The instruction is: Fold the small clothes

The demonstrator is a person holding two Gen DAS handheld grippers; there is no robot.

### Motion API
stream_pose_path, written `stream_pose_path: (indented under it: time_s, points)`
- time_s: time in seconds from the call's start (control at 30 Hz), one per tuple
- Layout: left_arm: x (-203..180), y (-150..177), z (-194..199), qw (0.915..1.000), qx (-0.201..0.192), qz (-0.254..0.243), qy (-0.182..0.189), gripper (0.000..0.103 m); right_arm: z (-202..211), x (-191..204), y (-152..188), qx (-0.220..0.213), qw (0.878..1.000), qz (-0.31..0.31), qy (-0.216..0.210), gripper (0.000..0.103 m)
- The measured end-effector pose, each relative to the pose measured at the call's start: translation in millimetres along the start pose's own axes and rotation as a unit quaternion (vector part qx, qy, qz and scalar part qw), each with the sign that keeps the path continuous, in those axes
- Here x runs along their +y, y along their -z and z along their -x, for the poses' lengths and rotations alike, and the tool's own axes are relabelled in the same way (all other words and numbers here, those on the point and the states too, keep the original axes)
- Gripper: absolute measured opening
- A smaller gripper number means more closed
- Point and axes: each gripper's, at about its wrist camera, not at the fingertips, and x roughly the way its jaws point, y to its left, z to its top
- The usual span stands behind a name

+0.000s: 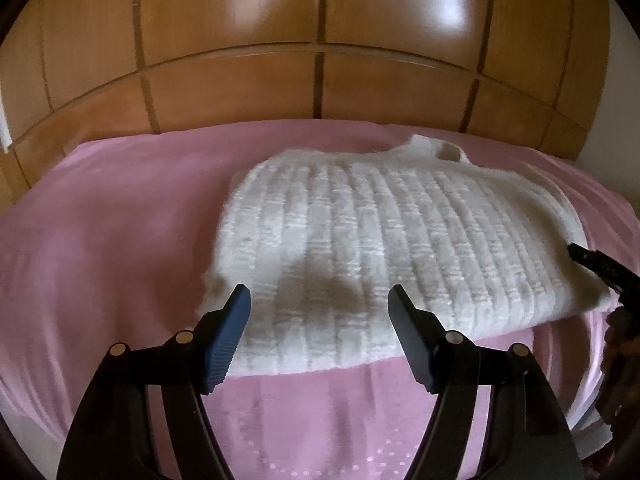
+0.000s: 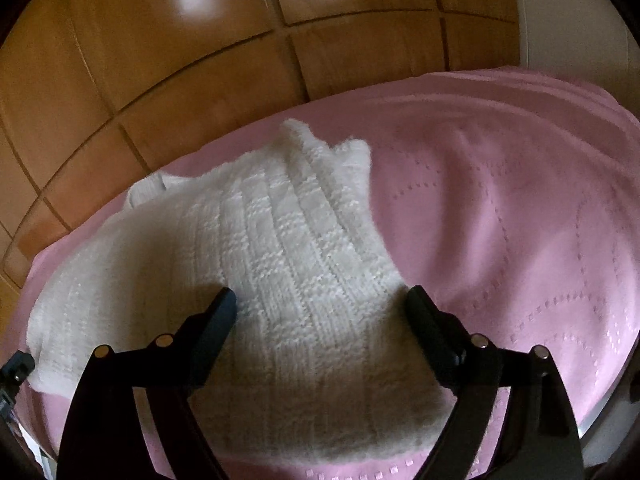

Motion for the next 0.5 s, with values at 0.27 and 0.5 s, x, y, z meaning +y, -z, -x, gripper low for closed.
stream_pose_path:
  time_s: [0.27, 0.5]
  points:
    - [49, 0, -14, 0.9965, 0.023, 0.022, -0.078, 0.064, -2, 1, 2, -0.007, 1.0, 0.004, 0.003, 0.089]
    - [93, 15, -15, 0.9952, 0.048, 0.078, -0.032, 0.06, -3, 0, 3, -0.011, 1.0, 0.004, 0.003, 0.09]
